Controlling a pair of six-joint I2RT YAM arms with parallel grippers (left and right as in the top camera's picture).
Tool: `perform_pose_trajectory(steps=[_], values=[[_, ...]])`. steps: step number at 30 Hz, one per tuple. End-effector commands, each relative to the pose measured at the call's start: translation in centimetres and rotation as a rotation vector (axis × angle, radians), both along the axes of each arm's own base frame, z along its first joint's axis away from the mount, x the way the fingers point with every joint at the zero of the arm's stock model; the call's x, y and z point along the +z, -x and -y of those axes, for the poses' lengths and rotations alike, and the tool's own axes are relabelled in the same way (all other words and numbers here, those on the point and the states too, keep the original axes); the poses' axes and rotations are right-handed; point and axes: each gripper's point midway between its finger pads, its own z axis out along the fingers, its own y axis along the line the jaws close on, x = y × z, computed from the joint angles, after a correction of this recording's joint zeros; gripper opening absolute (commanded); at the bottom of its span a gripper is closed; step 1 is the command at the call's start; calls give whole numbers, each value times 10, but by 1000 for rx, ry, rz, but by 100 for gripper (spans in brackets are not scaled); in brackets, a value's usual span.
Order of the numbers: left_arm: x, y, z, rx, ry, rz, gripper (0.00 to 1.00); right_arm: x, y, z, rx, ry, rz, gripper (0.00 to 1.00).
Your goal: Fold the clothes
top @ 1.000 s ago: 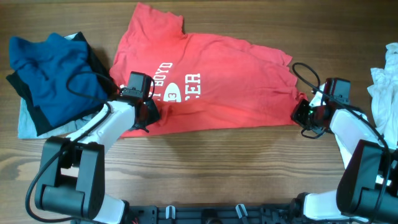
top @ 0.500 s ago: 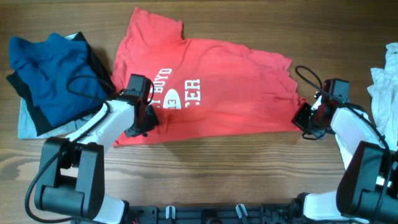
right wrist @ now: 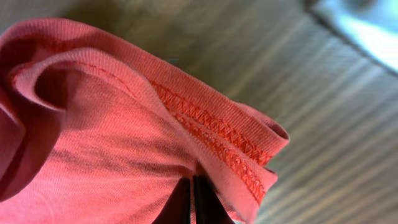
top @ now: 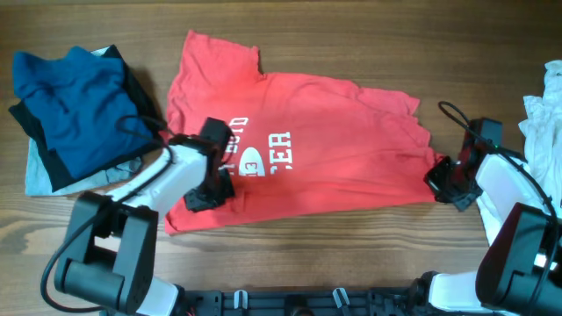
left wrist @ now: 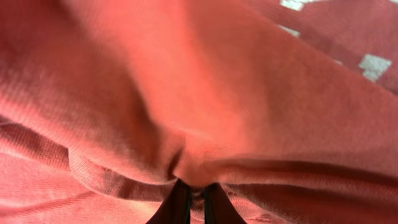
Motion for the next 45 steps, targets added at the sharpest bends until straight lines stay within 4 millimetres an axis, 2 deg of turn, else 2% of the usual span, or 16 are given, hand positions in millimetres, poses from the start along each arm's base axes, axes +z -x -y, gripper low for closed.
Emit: perform_pose_trajectory(steps=[1, 7, 11, 13, 15, 17, 18, 19, 20, 24, 28, 33, 35, 38, 41, 45], values=[[-12, 24, 7, 4, -35, -60, 8, 1, 28, 20, -55, 105, -73, 4], [10, 13, 12, 6, 3, 36, 10, 31, 16, 25, -39, 149, 53, 5], [36, 5, 14, 6, 43, 137, 14, 36, 14, 26, 5, 157, 71, 25], [52, 0, 15, 6, 65, 206, 16, 36, 11, 23, 13, 141, 87, 28], [70, -8, 13, 1, 70, 295, 25, 37, 7, 20, 17, 121, 107, 29], [90, -21, 9, -13, 61, 410, 51, 39, 3, 16, 26, 104, 130, 29], [101, -28, 10, -55, 72, 468, 58, 41, 0, 13, 50, 91, 148, 30], [110, -34, 13, -92, 86, 514, 72, 42, -3, 11, 67, 78, 164, 30], [123, -43, 17, -130, 109, 578, 80, 45, -6, 7, 88, 62, 183, 31], [153, -72, 15, -123, 135, 669, 79, 62, -19, -1, 151, 32, 264, 38], [164, -114, -1, -95, 158, 674, 81, 81, -28, -12, 196, -4, 366, 49], [162, -185, -32, -74, 153, 674, 80, 99, -33, -23, 263, -30, 452, 56], [153, -217, -43, -86, 140, 671, 80, 101, -34, -25, 267, -37, 463, 57], [134, -250, -50, -129, 121, 648, 83, 101, -34, -25, 267, -38, 462, 57], [105, -277, -59, -122, 112, 611, 85, 101, -33, -25, 282, -34, 460, 58], [72, -298, -74, -75, 109, 601, 86, 100, -32, -26, 289, -34, 456, 58]])
